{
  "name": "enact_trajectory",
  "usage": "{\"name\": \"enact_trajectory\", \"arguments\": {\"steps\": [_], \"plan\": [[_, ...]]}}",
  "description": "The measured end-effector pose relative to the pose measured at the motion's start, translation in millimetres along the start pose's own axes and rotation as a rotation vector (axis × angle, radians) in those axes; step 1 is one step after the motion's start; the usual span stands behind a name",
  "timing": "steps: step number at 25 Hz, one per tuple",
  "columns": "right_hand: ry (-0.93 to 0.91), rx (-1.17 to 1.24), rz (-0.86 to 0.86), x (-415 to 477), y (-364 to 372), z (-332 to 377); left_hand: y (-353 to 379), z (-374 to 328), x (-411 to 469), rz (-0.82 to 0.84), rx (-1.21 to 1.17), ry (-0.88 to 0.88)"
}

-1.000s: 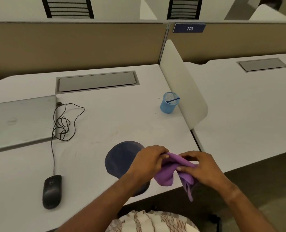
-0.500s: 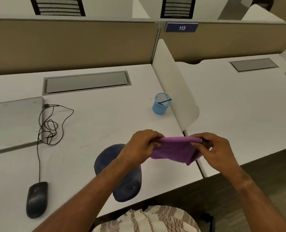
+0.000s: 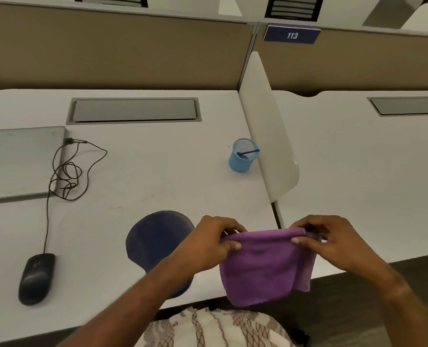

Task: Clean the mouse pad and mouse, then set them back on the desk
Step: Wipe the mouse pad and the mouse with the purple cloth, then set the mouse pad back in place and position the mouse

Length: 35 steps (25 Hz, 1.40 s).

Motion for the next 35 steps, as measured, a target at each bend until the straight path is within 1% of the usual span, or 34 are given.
{"name": "enact_trajectory", "arguments": {"steps": [2,4,5,7,9,11,13,14,16,18,20,21,24,26,27,28,30,31,32,33,35], "plan": [[0.034,-0.045,0.093,28.7,17.2,-17.6,8.3,18.4,19.1,-0.021,0.018,-0.088],[0.074,-0.101,0.145,59.5,36.5,-38.5,19.1,42.8,44.3,-0.043,0.065,-0.179],[0.084,-0.128,0.139,74.9,44.4,-49.1,24.9,55.1,56.7,-0.046,0.101,-0.222],[0.073,-0.157,0.068,102.0,55.1,-64.3,33.0,75.5,77.0,-0.057,0.190,-0.275],[0.069,-0.143,-0.057,118.6,58.4,-73.3,31.2,86.3,90.6,-0.113,0.276,-0.271],[0.089,-0.143,-0.185,121.0,58.4,-80.0,24.5,90.4,93.3,-0.222,0.370,-0.219],[0.040,-0.134,-0.232,113.0,66.1,-79.1,23.1,89.5,85.1,-0.301,0.451,-0.137],[-0.014,-0.119,-0.207,106.6,76.4,-76.0,25.7,89.2,77.8,-0.313,0.476,-0.096],[-0.135,-0.136,-0.111,88.8,107.0,-70.0,40.2,89.3,59.6,-0.277,0.521,-0.026],[-0.214,-0.205,-0.034,71.6,140.8,-72.6,65.1,92.4,43.8,-0.136,0.606,0.008],[-0.208,-0.289,-0.001,63.7,165.5,-85.3,91.3,101.5,34.7,0.041,0.745,-0.005],[-0.177,-0.323,0.011,63.0,173.0,-93.3,100.5,106.9,32.9,0.102,0.793,-0.017],[-0.107,-0.451,0.022,66.1,181.6,-105.5,108.5,120.1,31.6,0.167,0.789,-0.021],[-0.105,-0.447,-0.044,67.9,178.3,-96.7,94.6,118.9,27.9,0.109,0.708,0.008],[-0.112,-0.391,-0.082,68.3,176.4,-85.3,77.6,118.8,22.6,0.015,0.614,-0.009],[-0.122,-0.320,-0.114,68.6,175.5,-71.6,53.9,122.7,13.8,-0.128,0.494,-0.072],[-0.134,-0.208,-0.156,71.0,180.8,-38.8,0.7,150.5,-18.6,-0.433,0.311,-0.290],[-0.138,-0.168,-0.155,74.5,188.3,-20.8,-22.1,170.1,-38.5,-0.548,0.267,-0.406],[-0.130,-0.131,-0.140,79.7,199.1,-3.7,-41.1,190.9,-58.0,-0.626,0.235,-0.502],[-0.100,-0.104,-0.115,86.3,211.3,9.3,-54.0,212.6,-74.2,-0.653,0.208,-0.592],[0.010,-0.058,-0.050,99.3,235.0,26.2,-62.9,250.8,-95.2,-0.575,0.154,-0.768]]}}
Point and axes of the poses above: each hand's wrist, its own x-axis towards the middle knuckle, its own y-axis out of the palm, z = x × y, the point moved 8 cm from there along x, towards the middle knuckle, and after that the axes turned 7 degrees about x, right-handed, at the moved point
